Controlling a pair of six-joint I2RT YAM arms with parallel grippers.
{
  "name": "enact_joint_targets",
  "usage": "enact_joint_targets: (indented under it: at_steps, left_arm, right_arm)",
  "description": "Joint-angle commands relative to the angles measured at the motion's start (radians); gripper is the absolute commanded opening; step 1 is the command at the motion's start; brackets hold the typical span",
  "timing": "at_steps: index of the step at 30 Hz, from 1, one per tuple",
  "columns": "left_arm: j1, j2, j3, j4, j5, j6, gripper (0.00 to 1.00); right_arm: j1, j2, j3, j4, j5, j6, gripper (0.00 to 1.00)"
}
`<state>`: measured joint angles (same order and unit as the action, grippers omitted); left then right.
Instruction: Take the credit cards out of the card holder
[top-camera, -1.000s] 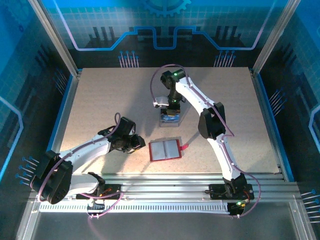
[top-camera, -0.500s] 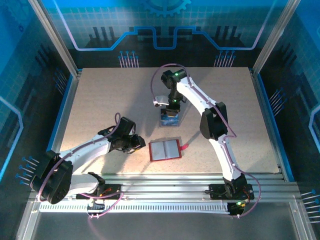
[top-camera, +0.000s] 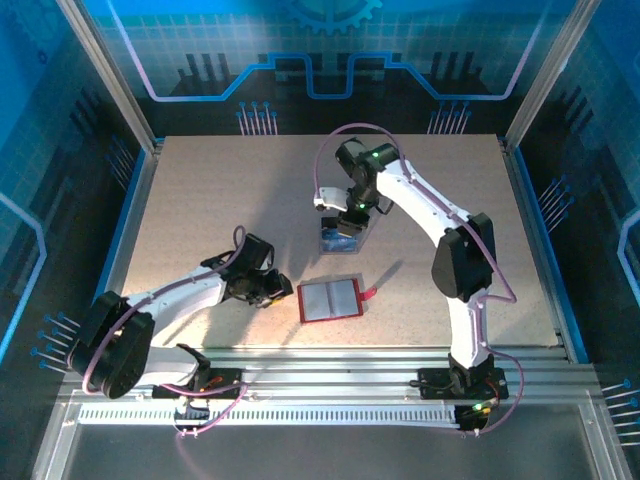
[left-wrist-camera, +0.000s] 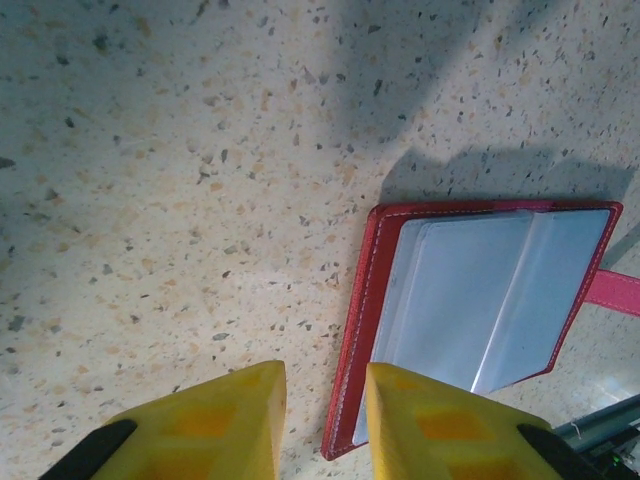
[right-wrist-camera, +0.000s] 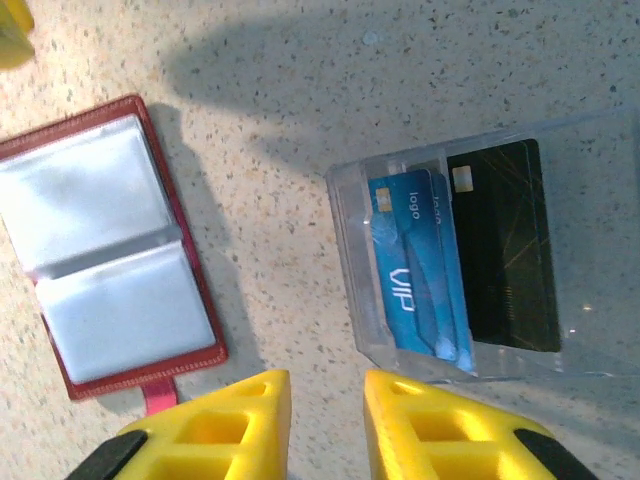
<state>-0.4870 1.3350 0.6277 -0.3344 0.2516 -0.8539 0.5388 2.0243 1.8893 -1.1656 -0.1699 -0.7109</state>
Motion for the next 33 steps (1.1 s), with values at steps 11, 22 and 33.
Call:
enact_joint_targets:
  at_steps: [11,22,33]
  left_arm:
    - [0.007,0.100,0.074,0.046,0.050,0.029,0.23]
    - [0.007,0.159,0.066,0.134,0.107,0.001,0.24]
    - [0.004,0.204,0.066,0.162,0.123,-0.017,0.27]
  right_arm:
    - [0.066,-0.258,-0.435,0.445,-0.026,0.626,0.30]
    - [0.074,-0.388,-0.669,0.577,-0.054,1.108,0.20]
    - [0.078,-0.509,-0.832,0.622,-0.075,1.278,0.20]
